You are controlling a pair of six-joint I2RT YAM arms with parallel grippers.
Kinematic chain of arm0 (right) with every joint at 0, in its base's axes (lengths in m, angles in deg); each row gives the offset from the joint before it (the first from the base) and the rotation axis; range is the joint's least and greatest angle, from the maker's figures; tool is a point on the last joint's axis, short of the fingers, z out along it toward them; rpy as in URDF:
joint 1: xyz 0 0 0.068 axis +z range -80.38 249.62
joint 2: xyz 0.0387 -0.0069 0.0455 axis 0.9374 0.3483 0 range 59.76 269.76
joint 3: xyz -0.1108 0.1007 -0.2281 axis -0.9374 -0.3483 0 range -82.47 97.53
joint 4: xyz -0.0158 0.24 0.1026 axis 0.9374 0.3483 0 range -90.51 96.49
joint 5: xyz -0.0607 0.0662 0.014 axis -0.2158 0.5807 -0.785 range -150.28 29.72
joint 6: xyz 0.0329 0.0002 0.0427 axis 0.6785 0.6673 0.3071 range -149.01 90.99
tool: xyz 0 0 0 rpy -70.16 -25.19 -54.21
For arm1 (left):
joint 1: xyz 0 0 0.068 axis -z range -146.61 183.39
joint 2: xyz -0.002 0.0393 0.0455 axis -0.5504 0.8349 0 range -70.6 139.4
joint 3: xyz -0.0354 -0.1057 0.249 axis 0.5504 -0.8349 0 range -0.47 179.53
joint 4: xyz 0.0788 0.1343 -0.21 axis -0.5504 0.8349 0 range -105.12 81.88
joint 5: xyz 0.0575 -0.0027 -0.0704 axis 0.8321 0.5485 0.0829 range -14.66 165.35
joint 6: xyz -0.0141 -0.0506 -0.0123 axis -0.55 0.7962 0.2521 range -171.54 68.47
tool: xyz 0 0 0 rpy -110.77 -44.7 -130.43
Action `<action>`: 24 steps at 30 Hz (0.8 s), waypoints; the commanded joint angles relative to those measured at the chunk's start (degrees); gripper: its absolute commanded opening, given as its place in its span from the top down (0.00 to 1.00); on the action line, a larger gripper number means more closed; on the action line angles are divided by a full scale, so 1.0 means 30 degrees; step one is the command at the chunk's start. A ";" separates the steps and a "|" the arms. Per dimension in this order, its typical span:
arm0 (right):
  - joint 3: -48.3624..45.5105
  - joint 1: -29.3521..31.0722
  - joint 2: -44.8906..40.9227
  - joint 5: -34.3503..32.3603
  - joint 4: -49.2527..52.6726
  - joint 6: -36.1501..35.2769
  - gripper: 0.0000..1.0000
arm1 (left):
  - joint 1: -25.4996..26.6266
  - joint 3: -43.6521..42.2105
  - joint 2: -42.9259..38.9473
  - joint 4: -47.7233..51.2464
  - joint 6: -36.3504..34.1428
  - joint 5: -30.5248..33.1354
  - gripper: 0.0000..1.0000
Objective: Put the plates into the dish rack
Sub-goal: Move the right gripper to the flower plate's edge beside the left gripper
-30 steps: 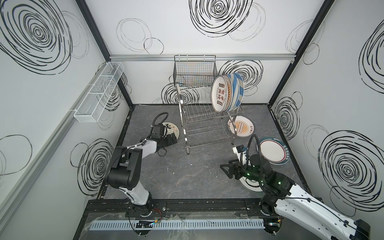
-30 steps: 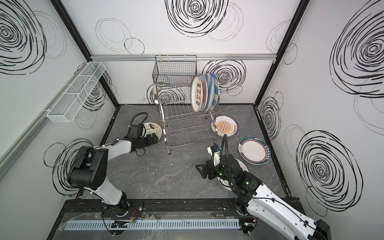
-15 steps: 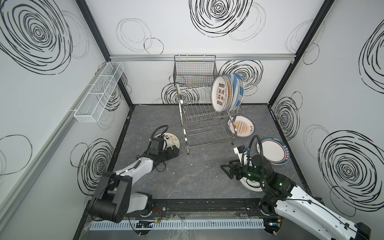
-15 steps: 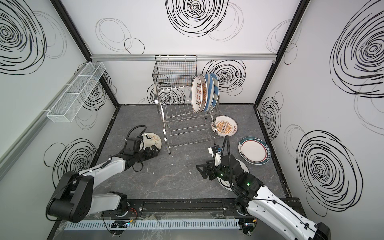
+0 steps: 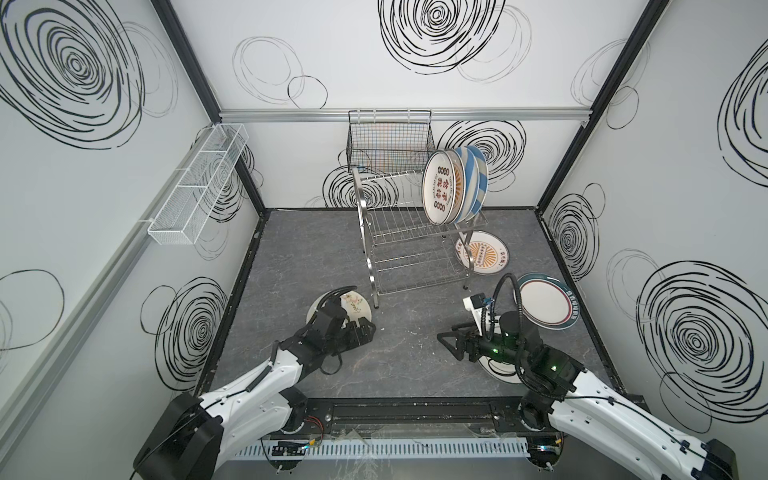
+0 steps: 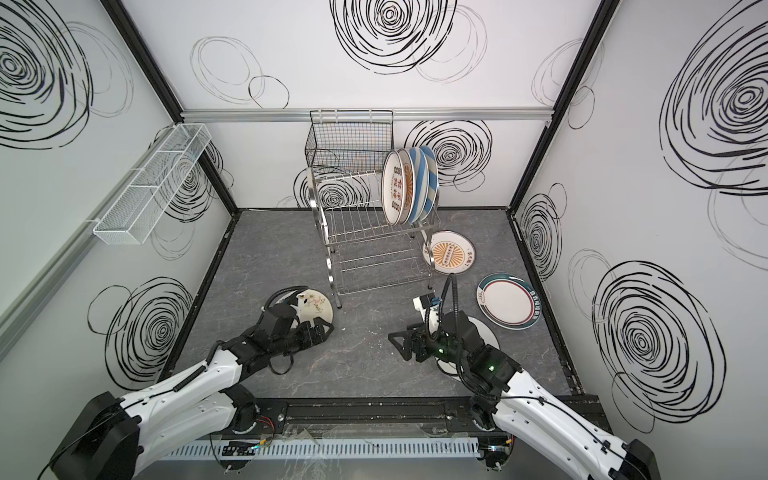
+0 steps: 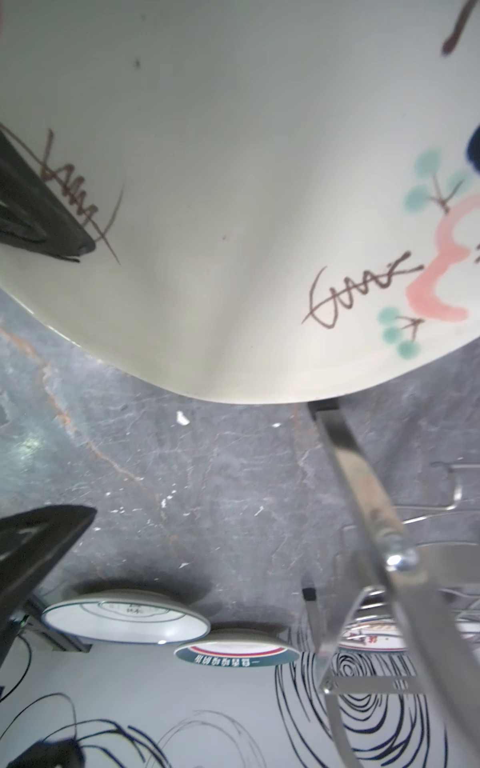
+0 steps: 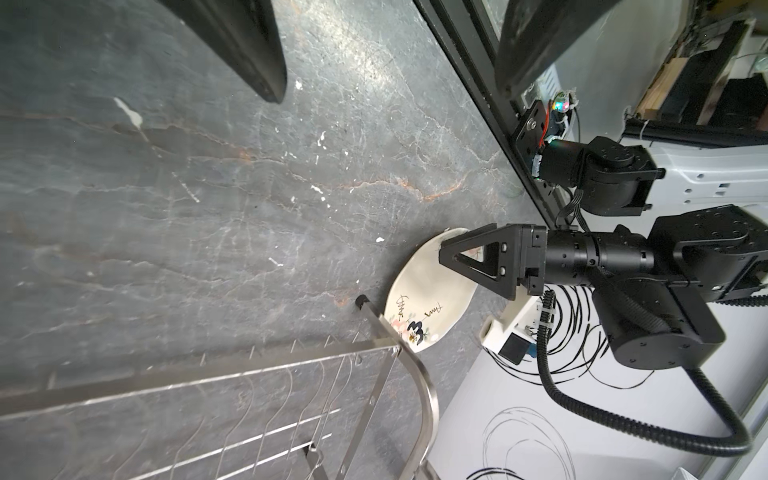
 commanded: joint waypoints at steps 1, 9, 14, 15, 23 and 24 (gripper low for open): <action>-0.0723 0.0057 0.0860 0.1312 -0.2765 0.1425 0.18 | 0.1284 0.0688 -0.0286 0.2304 0.1947 0.1006 0.04; -0.2820 0.3463 0.3783 -0.1133 -1.0654 0.5049 0.19 | -0.2328 0.4796 0.0467 0.4673 -0.3182 0.5172 0.04; -0.1557 0.5462 0.8051 -0.2486 -1.2591 0.5917 0.19 | -0.6163 0.5108 0.2934 0.1783 -0.5755 0.5459 0.04; -0.1110 0.5465 0.9018 -0.2294 -1.2952 0.5820 0.19 | -0.6784 0.5360 0.3731 0.1458 -0.6147 0.5283 0.04; 0.1129 0.5703 1.4012 -0.2938 -1.5866 0.6086 0.19 | -0.8581 0.5835 0.7634 -0.1294 -0.7100 0.3563 0.04; 0.1254 0.5703 1.4541 -0.2868 -1.6294 0.6250 0.19 | -0.8642 0.5815 0.7940 -0.1478 -0.7149 0.3308 0.04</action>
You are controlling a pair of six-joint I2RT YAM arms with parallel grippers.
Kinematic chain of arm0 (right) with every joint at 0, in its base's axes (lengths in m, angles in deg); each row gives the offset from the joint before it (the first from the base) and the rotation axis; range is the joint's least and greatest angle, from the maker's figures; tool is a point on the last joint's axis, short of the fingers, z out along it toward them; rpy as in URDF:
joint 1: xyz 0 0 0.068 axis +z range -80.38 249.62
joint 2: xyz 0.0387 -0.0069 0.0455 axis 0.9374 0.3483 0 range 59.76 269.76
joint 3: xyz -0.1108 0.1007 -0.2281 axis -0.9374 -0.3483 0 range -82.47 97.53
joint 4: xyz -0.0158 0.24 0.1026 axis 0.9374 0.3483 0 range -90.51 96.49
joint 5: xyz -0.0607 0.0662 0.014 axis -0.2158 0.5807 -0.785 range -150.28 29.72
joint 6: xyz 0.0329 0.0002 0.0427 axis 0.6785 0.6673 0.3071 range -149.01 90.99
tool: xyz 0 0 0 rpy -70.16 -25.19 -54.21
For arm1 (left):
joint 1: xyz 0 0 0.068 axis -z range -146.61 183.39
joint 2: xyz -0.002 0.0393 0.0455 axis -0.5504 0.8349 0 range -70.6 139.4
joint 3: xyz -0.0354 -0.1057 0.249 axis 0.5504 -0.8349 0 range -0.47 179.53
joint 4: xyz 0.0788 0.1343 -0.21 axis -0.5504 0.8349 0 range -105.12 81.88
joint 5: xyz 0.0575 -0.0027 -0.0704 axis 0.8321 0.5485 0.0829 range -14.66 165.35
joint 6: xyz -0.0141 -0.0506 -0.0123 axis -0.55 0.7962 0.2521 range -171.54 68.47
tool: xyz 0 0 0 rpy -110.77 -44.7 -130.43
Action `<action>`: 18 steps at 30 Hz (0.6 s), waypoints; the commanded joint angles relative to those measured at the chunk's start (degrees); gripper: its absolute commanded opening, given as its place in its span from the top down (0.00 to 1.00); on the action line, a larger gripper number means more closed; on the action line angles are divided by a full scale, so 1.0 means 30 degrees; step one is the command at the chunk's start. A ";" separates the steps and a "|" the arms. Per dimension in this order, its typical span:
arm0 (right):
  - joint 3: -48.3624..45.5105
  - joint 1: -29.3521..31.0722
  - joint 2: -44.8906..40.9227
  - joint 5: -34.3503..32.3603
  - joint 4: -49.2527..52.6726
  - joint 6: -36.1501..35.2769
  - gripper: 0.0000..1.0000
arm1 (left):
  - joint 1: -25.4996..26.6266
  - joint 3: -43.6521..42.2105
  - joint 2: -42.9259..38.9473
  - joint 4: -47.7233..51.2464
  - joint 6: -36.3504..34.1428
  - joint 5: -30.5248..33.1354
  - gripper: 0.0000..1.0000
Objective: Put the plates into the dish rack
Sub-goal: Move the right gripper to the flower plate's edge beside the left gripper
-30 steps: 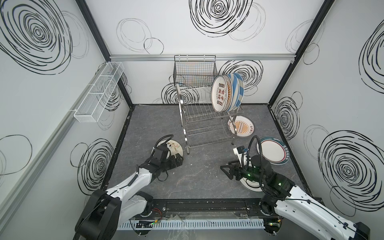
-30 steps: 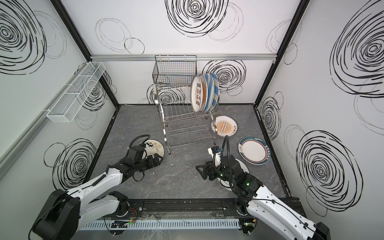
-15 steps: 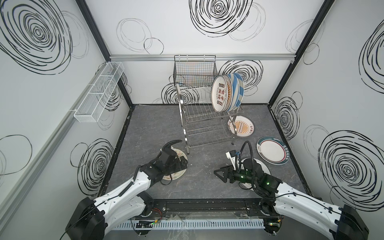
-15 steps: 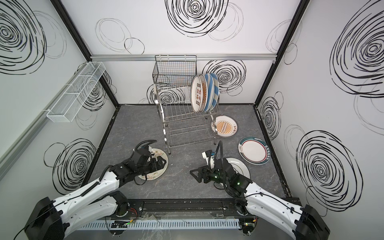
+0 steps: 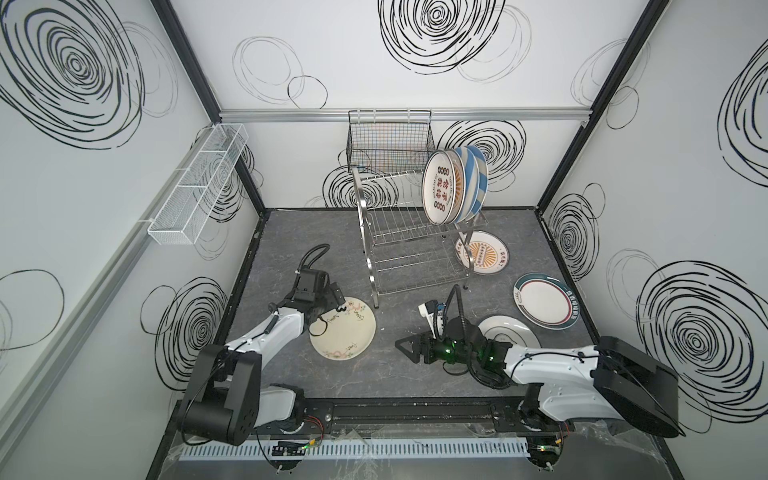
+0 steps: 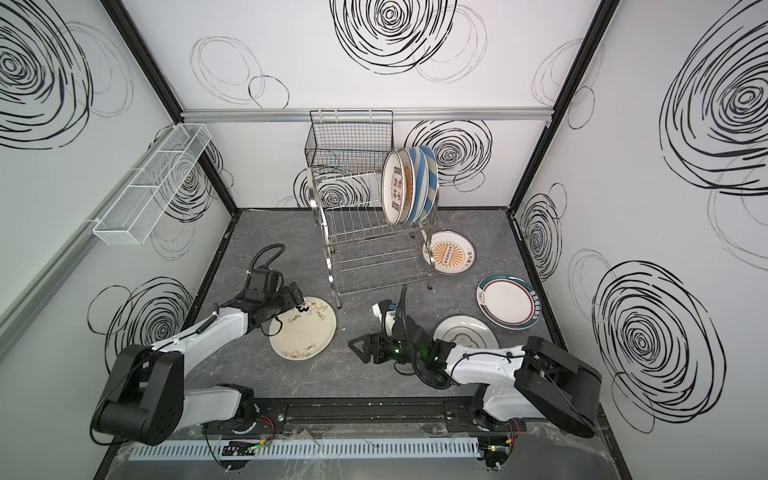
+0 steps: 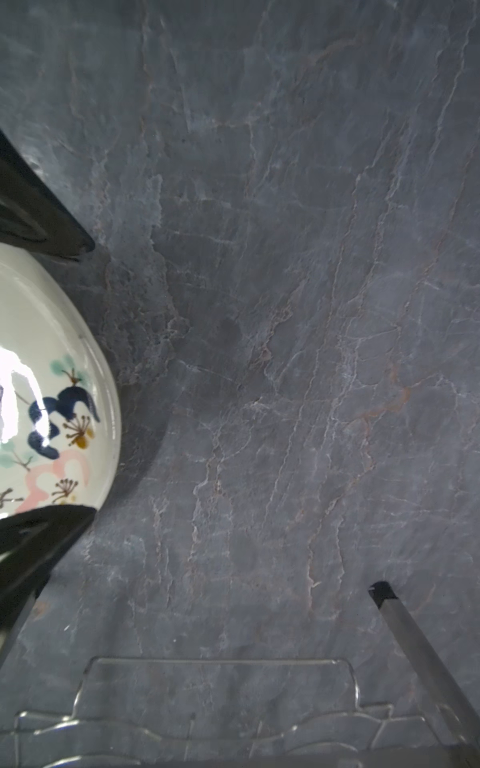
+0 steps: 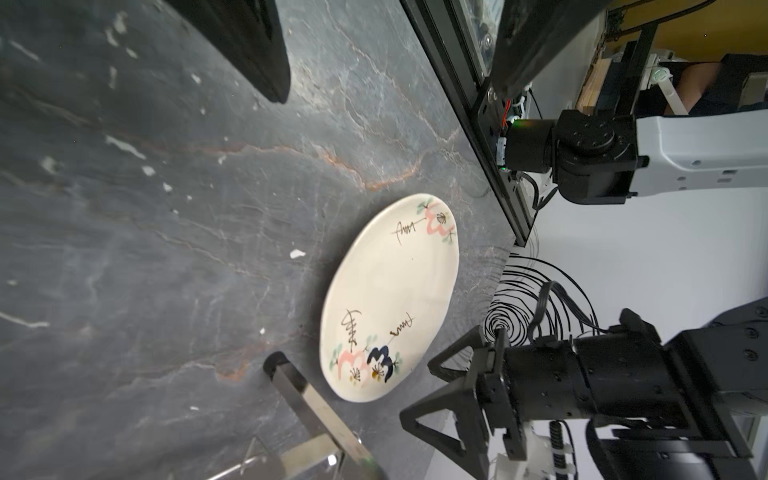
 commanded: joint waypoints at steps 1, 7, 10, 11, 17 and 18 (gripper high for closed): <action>0.0639 0.0161 0.1453 -0.0458 -0.2655 0.0737 0.19 | -0.0311 0.0404 0.0798 -0.1955 -0.0787 -0.1039 0.04; 0.2156 0.0114 0.4666 -0.0413 -0.3442 0.0563 0.19 | -0.0421 -0.0081 0.1785 -0.3045 -0.0776 -0.2574 0.04; 0.2749 0.0136 0.6015 -0.0166 -0.4069 0.0800 0.20 | -0.0450 -0.0442 0.1591 -0.2899 -0.0884 -0.2750 0.04; 0.2829 0.0125 0.6329 -0.0219 -0.4350 0.0883 0.20 | -0.0450 -0.0711 0.1352 -0.3038 -0.0817 -0.2836 0.04; 0.3365 0.0062 0.8371 -0.0355 -0.5848 0.1752 0.21 | -0.0257 -0.2690 0.0058 -0.4064 -0.0107 -0.4255 0.04; 0.3400 0.0063 0.8620 -0.0343 -0.6046 0.1870 0.21 | -0.0151 -0.2927 -0.0056 -0.4122 -0.0032 -0.4281 0.04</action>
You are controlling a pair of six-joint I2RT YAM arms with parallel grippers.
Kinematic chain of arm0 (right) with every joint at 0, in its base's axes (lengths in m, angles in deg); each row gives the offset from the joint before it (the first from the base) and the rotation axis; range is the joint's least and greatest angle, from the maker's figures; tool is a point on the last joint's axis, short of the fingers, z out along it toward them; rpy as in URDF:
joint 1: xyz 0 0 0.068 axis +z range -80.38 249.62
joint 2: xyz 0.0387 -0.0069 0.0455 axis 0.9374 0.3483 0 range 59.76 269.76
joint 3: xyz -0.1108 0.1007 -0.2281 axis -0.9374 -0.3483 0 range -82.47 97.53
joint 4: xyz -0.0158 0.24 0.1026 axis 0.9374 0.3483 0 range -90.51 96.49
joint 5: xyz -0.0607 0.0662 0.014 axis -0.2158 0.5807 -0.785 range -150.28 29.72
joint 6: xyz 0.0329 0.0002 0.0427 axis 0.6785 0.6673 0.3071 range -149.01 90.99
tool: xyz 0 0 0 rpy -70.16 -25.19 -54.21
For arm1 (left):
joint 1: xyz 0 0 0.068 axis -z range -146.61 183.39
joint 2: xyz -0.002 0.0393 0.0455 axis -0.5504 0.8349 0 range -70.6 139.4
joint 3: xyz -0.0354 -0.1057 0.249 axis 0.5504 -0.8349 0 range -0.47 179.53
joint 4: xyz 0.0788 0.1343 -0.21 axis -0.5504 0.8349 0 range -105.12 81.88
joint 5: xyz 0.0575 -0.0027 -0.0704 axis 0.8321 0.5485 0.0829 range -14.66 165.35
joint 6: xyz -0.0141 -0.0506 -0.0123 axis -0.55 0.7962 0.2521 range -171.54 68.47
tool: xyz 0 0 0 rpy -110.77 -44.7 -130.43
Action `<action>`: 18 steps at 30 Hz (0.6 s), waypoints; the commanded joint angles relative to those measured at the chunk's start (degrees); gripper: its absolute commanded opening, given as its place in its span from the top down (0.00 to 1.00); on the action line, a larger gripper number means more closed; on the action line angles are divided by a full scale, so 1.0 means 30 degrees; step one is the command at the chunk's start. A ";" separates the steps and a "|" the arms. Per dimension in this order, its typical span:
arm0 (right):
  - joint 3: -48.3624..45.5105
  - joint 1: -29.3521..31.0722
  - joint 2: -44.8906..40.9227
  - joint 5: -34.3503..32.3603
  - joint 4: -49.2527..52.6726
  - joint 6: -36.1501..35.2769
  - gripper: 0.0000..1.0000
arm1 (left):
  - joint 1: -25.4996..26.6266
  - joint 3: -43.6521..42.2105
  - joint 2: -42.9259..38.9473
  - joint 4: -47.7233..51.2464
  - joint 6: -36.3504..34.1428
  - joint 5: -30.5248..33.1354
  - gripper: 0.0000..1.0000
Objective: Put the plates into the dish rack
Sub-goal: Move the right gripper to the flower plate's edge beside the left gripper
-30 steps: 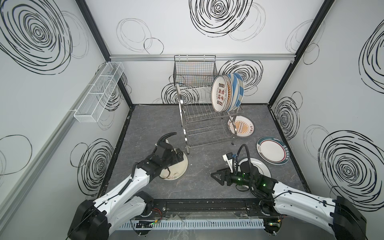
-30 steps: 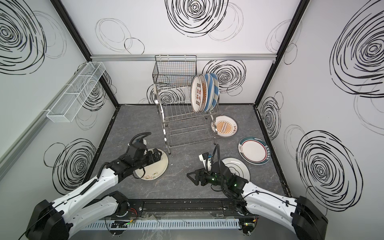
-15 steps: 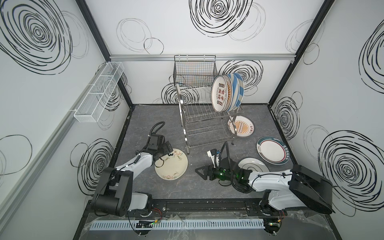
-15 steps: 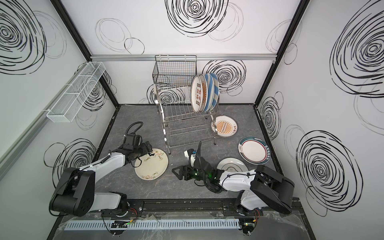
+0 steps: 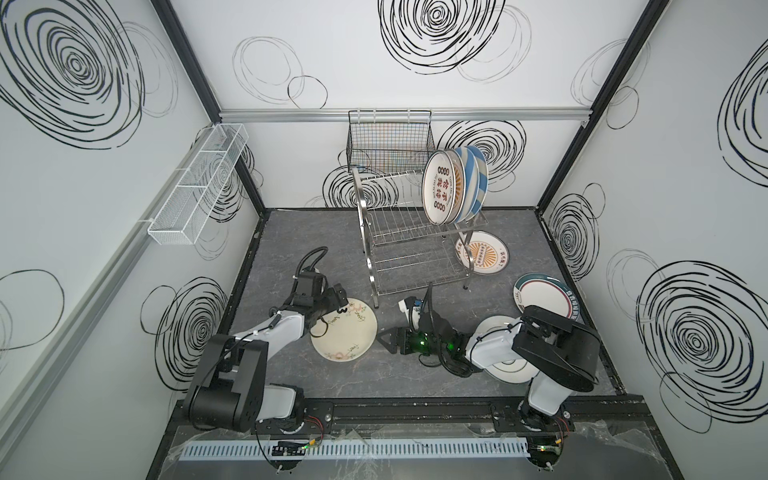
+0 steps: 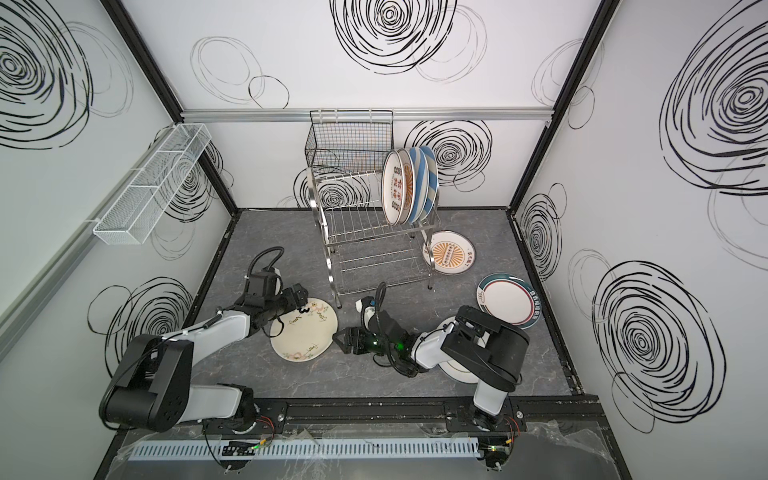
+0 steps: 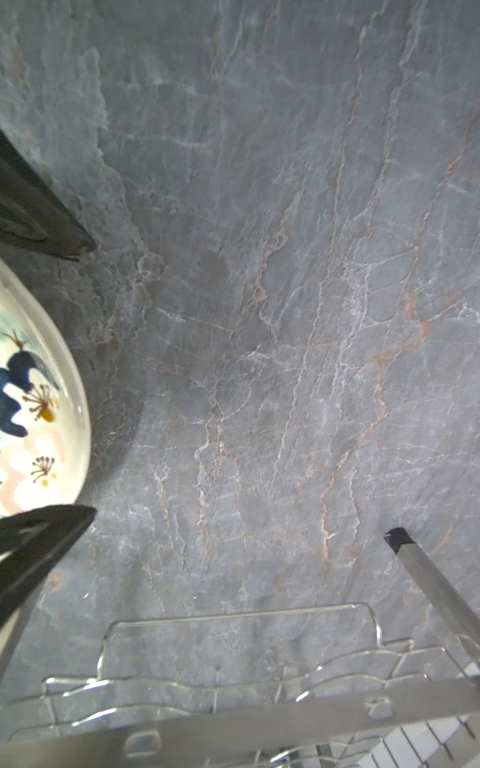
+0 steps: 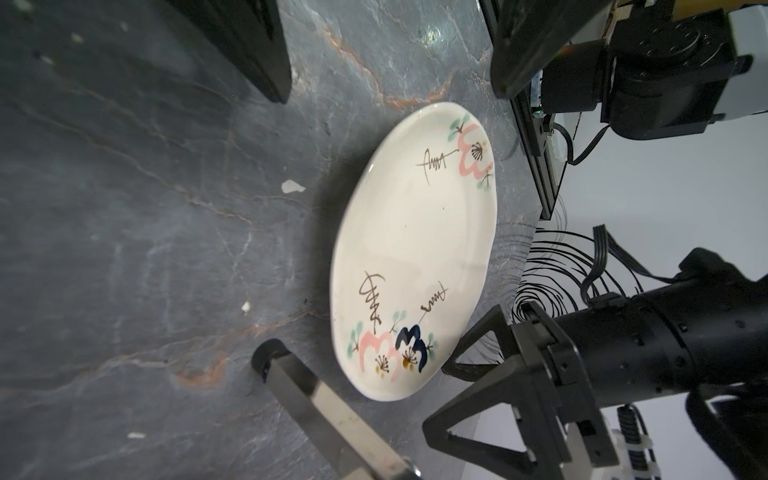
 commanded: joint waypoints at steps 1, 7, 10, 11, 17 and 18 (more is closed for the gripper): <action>0.0515 0.0052 0.0789 -0.0032 -0.1826 0.0876 0.21 | 0.0348 -0.1195 -0.0378 -0.0221 0.0501 -0.1234 0.04; 0.0670 0.0048 0.1399 -0.0222 -0.1838 0.1082 0.21 | 0.1011 -0.2217 -0.0736 -0.0683 0.1001 -0.1503 0.04; 0.0686 0.0049 0.1600 -0.0105 -0.1789 0.1099 0.21 | 0.1930 -0.2715 -0.0977 -0.0965 0.1526 -0.1439 0.04; 0.0637 0.0048 0.1615 -0.0099 -0.1745 0.1082 0.21 | 0.2293 -0.2856 -0.1057 -0.1034 0.1753 -0.1325 0.04; 0.0025 -0.0010 0.1296 -0.0238 -0.1743 0.1111 0.21 | 0.4144 -0.3737 -0.1505 -0.2091 0.3111 -0.1427 0.04; -0.0120 -0.0010 0.1223 -0.0272 -0.1885 0.1139 0.21 | 0.4418 -0.3802 -0.1536 -0.2221 0.3292 -0.1364 0.04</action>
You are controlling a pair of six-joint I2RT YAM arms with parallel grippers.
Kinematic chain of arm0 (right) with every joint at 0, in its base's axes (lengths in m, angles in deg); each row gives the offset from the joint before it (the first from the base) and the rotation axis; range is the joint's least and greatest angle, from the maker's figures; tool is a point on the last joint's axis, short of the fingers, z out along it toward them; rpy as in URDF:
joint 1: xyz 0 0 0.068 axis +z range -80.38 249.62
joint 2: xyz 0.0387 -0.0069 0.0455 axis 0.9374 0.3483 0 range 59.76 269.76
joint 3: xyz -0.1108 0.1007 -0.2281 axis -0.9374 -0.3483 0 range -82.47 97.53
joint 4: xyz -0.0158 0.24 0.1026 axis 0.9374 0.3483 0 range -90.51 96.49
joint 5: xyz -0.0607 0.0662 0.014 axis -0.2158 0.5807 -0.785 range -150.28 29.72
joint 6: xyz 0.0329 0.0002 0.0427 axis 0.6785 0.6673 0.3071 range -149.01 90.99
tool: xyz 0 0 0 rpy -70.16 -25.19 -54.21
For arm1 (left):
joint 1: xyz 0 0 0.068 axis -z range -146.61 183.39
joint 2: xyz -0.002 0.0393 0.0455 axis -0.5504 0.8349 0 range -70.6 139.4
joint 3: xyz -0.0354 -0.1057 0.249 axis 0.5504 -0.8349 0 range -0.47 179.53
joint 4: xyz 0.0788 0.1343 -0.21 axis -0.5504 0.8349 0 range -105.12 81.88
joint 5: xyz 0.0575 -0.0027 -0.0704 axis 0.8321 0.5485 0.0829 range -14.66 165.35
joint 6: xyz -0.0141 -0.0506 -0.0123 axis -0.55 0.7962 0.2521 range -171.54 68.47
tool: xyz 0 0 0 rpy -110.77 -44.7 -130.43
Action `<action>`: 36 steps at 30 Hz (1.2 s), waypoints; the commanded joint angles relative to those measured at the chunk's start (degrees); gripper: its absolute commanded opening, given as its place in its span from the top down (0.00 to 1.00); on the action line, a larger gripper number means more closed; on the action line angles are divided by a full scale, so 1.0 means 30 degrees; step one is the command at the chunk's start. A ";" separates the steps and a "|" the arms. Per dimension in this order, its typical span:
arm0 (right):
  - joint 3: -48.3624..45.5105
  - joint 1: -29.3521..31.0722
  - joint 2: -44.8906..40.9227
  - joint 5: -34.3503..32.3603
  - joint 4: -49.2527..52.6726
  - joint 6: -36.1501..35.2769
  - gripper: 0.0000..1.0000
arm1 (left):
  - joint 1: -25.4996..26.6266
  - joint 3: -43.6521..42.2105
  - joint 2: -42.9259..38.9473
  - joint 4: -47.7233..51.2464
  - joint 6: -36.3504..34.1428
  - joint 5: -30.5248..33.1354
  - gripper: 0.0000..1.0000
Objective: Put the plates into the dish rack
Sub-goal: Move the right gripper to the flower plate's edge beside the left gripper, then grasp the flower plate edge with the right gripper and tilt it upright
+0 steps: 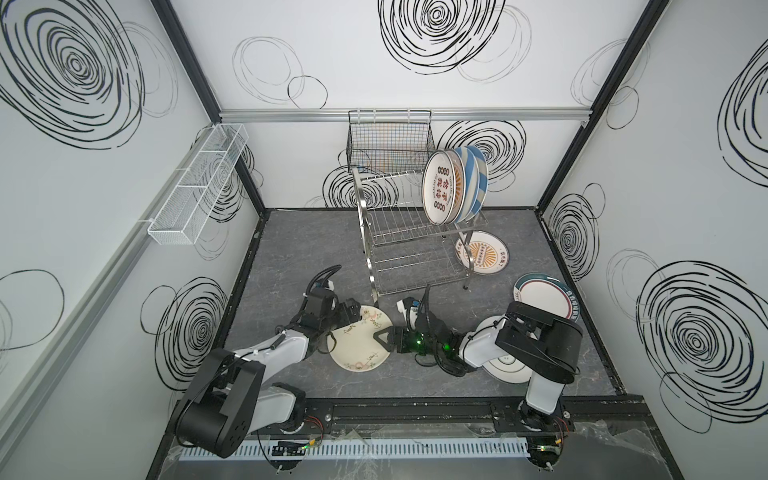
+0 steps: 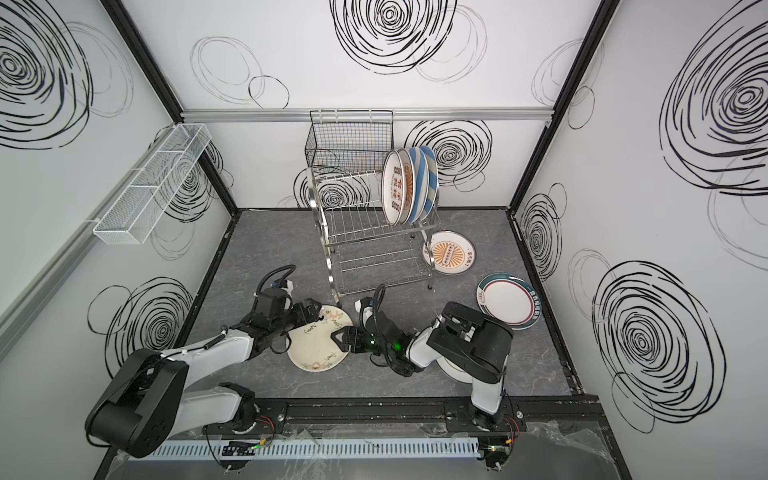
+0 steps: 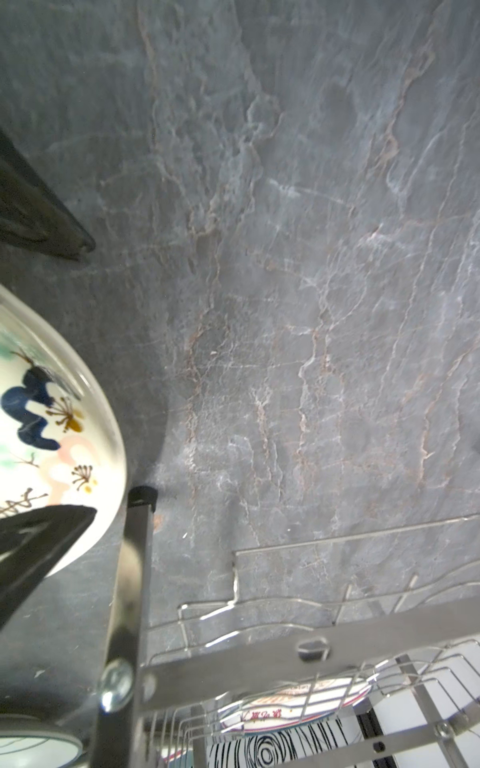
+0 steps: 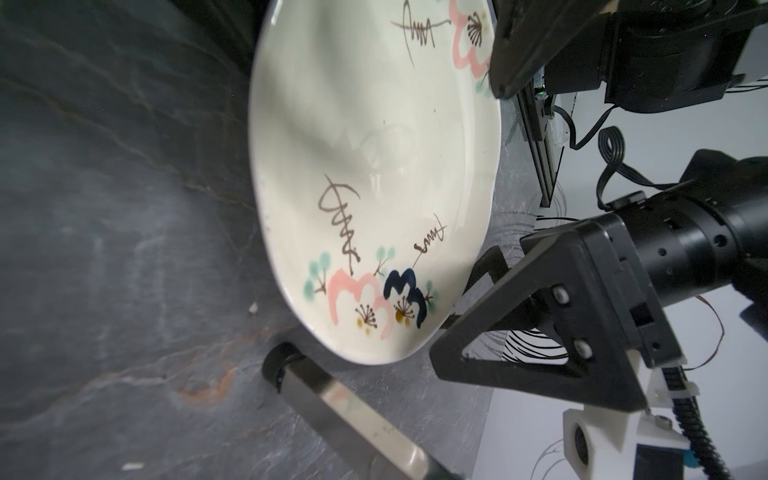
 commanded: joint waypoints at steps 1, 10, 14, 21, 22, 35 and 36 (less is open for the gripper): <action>-0.0473 0.0034 -0.0222 -0.0131 -0.0663 0.0307 0.21 | 0.1256 -0.0802 0.0189 0.0471 0.1730 -0.1194 0.04; -0.0719 -0.0026 -0.0241 -0.0173 -0.0230 0.0398 0.28 | 0.2671 -0.1669 -0.0594 0.0027 0.2478 -0.1082 0.04; -0.0832 -0.0054 -0.0667 -0.0487 0.0404 0.0334 0.34 | 0.2675 -0.2001 -0.1560 0.0383 0.2564 -0.1004 0.04; -0.1131 -0.0113 -0.1814 -0.1256 0.1663 0.0144 0.46 | 0.2688 -0.1888 -0.2947 0.1513 0.2426 -0.0542 0.04; -0.1124 -0.0098 -0.1926 -0.1396 0.1962 0.0080 0.48 | 0.2701 -0.1770 -0.3104 0.1779 0.2338 -0.0445 0.04; -0.0748 -0.0339 -0.3054 -0.2641 0.5334 -0.1259 0.69 | 0.2718 -0.1442 -0.4204 0.3100 0.1835 -0.0065 0.04; -0.0748 -0.0369 -0.3108 -0.2634 0.5366 -0.1285 0.72 | 0.2717 -0.1423 -0.4223 0.3112 0.1839 -0.0067 0.04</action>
